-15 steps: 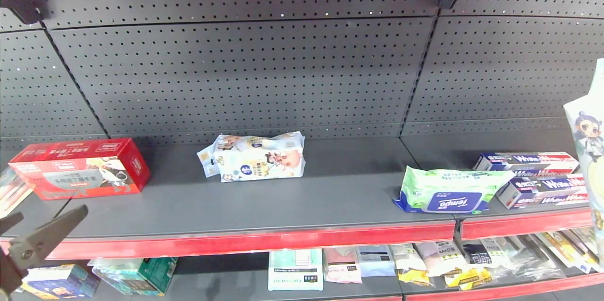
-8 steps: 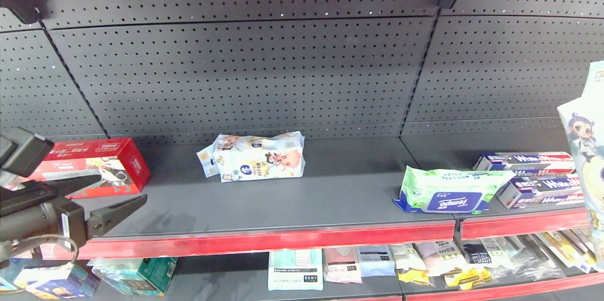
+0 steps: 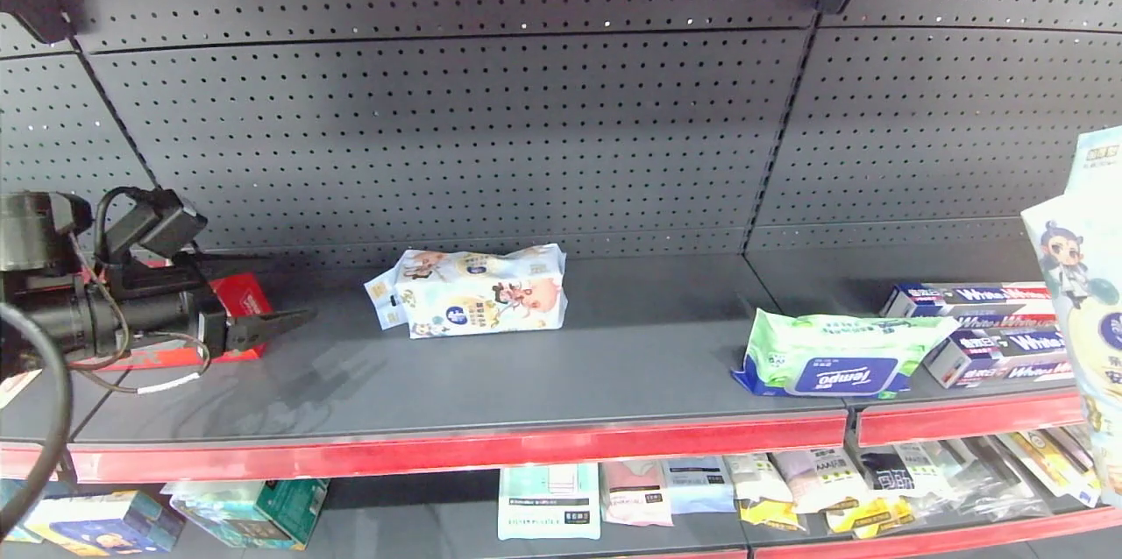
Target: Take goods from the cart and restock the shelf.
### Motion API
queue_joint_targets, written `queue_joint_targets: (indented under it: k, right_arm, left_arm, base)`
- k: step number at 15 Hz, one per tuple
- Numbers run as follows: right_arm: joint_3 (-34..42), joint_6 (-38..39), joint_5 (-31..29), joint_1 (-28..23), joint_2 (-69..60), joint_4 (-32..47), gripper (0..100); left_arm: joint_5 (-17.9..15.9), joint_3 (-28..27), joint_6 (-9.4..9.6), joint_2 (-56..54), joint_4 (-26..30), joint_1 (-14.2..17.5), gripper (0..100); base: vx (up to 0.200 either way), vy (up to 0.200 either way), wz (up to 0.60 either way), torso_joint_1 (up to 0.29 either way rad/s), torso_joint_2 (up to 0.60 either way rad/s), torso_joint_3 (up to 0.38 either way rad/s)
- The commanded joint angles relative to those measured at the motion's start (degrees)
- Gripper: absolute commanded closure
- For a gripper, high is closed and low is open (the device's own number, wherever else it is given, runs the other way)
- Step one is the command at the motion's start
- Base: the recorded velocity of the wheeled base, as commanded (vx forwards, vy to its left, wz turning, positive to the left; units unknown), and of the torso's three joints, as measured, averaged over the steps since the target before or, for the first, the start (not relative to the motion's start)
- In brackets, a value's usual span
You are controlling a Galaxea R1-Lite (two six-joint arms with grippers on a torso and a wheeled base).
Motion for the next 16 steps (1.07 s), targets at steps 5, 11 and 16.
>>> queue_joint_targets:
  k: [5, 11, 16]
  right_arm:
    - [0.07, -0.1, -0.08, -0.01, 1.7, -0.04, 100]
    - [0.07, -0.28, -0.17, -0.01, 2.4, -0.04, 100]
    - [0.16, -0.63, -0.25, -0.01, 2.58, -0.04, 100]
  left_arm:
    - [-4.67, -7.06, 3.21, 11.62, -0.14, -1.88, 0]
    - [-6.69, -11.37, 4.88, 15.13, -0.14, -7.59, 0]
    - [-6.16, -19.63, 4.62, 19.97, 0.13, -10.32, 0]
  base:
    - [0.0, 0.0, 0.0, 0.0, 0.0, 0.0]
    - [0.0, 0.0, 0.0, 0.0, 0.0, 0.0]
    - [0.0, 0.0, 0.0, 0.0, 0.0, 0.0]
